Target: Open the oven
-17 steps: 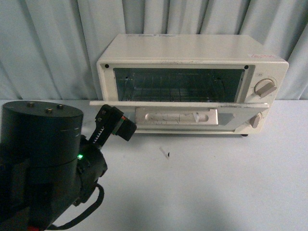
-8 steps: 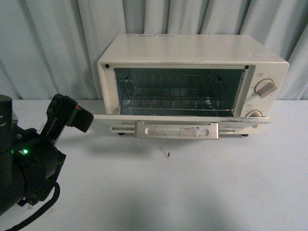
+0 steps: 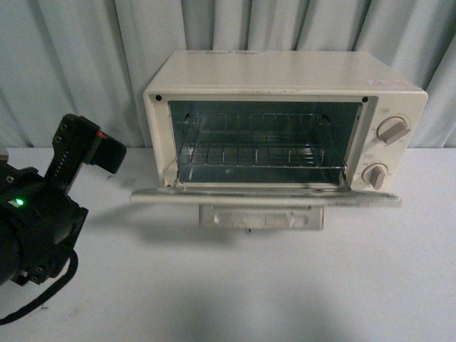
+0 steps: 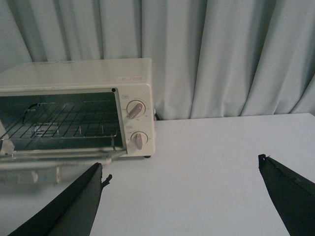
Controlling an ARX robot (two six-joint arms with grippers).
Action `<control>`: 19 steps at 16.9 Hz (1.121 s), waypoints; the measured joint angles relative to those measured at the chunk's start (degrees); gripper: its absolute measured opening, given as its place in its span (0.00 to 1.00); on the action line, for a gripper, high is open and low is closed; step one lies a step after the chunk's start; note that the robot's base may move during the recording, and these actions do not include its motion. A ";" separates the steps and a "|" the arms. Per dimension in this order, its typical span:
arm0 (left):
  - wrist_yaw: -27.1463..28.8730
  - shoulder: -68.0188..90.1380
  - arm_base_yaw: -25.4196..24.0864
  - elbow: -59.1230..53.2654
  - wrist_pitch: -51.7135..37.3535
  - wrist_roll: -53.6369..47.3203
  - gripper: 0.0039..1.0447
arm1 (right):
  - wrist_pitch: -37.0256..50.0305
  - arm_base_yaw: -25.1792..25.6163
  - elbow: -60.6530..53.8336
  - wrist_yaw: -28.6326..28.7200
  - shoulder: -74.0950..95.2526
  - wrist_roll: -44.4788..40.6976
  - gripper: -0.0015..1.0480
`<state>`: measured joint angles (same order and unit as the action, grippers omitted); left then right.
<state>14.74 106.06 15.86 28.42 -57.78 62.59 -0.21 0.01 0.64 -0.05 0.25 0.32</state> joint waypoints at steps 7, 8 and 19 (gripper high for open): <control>-9.09 -17.88 -9.84 -18.75 -15.93 -58.55 0.22 | 0.00 0.00 0.00 0.00 0.00 0.00 0.94; -9.66 -20.61 -10.45 -20.76 -15.69 -59.98 0.11 | 0.02 0.00 0.00 0.00 0.00 0.00 0.94; -14.62 -74.01 -15.89 -28.04 26.34 -61.59 0.01 | 0.00 0.00 0.00 0.02 0.00 0.00 0.94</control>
<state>0.12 32.05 -0.03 0.38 -31.44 0.99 -0.21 0.01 0.64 -0.03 0.25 0.32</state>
